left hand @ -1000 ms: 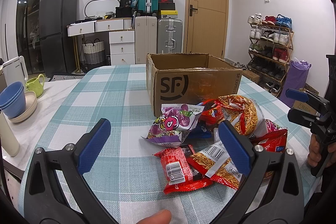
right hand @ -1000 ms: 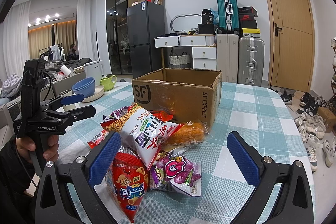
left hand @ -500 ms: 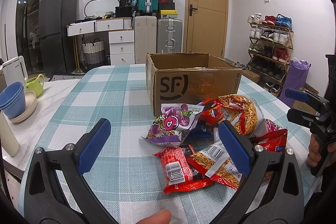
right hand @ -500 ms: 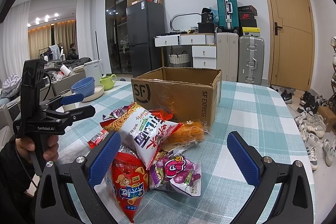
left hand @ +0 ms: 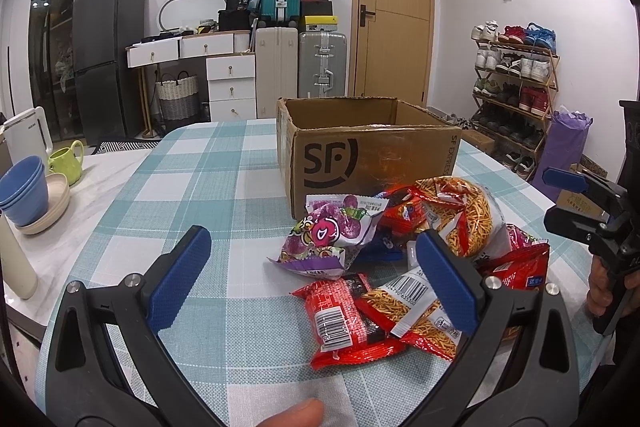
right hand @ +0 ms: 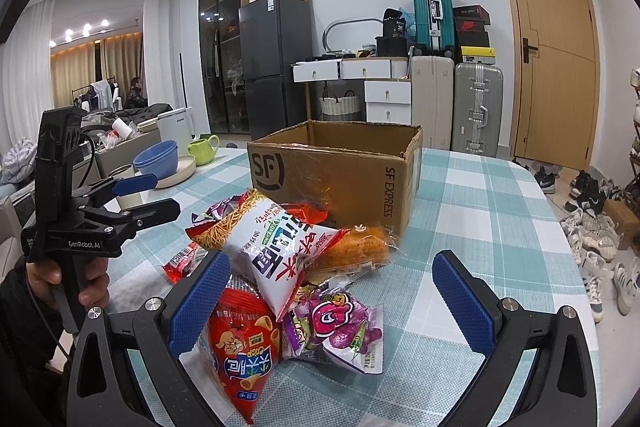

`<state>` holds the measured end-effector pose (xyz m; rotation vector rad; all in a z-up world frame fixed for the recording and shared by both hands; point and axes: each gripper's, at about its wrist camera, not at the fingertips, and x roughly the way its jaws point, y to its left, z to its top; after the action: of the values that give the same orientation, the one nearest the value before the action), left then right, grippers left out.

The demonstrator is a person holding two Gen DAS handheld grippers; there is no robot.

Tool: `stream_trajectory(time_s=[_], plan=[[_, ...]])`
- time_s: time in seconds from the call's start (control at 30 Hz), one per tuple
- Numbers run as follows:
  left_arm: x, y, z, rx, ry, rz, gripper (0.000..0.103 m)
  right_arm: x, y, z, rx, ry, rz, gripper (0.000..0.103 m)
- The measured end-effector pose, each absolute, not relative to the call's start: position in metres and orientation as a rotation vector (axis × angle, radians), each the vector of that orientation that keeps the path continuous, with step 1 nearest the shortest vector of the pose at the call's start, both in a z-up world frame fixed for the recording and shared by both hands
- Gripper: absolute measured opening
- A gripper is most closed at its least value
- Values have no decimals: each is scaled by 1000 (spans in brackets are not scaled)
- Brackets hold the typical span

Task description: Organize snacks

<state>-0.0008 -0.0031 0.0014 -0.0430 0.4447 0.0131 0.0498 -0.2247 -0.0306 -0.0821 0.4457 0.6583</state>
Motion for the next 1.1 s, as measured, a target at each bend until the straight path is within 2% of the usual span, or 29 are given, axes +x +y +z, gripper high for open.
stream_trajectory(time_s=[1.1], plan=[[22,6,-10,-74,523,45,102,57,-215,-32,-99,516,654,103]])
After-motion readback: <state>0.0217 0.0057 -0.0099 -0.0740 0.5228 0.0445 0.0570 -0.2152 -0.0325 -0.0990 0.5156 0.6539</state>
